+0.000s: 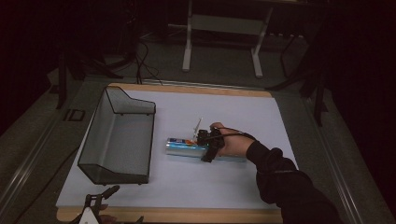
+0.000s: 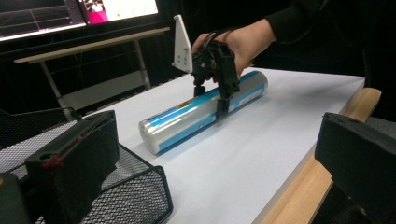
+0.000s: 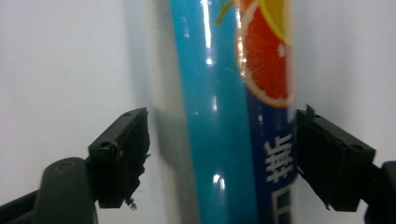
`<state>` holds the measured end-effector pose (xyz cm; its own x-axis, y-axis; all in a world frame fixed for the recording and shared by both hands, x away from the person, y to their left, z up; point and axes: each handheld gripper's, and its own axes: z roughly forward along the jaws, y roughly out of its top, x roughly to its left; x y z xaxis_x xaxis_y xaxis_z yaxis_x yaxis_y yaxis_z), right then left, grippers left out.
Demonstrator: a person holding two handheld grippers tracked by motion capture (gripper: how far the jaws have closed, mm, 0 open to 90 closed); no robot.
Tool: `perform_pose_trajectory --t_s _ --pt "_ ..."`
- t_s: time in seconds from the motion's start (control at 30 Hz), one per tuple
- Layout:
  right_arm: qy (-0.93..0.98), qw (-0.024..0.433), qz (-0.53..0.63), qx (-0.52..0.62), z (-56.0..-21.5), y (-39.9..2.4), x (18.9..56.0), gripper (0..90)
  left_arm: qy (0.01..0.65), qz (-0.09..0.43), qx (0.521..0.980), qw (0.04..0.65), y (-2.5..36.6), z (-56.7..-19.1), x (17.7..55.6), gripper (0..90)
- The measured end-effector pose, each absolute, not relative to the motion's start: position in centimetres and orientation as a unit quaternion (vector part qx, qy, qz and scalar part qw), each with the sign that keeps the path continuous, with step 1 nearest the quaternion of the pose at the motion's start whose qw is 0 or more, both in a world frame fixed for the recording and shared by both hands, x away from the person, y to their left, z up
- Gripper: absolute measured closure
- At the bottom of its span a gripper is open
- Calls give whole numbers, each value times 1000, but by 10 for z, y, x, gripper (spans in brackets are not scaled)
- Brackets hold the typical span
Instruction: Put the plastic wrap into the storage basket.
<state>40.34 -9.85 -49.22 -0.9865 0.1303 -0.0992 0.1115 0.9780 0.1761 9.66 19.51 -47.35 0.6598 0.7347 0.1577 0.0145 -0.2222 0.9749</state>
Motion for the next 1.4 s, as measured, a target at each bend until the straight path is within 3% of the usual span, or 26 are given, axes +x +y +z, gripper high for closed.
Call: perform_pose_trajectory --t_s 0.3,0.53,0.57,0.9,1.4 --pt "997 51 44 38 -499 -90 410 230 259 310 711 576 196 -473 96 8" --pt "999 22 22 41 -507 -88 414 252 257 306 711 578 196 -473 95 8" --pt "999 16 23 32 -506 -88 414 294 256 302 712 580 196 -473 96 8" --pt "1000 1 8 29 -508 -84 417 293 250 296 719 577 194 -474 97 8" --pt "999 27 3 32 -504 -82 411 317 249 301 719 574 194 -473 97 8"
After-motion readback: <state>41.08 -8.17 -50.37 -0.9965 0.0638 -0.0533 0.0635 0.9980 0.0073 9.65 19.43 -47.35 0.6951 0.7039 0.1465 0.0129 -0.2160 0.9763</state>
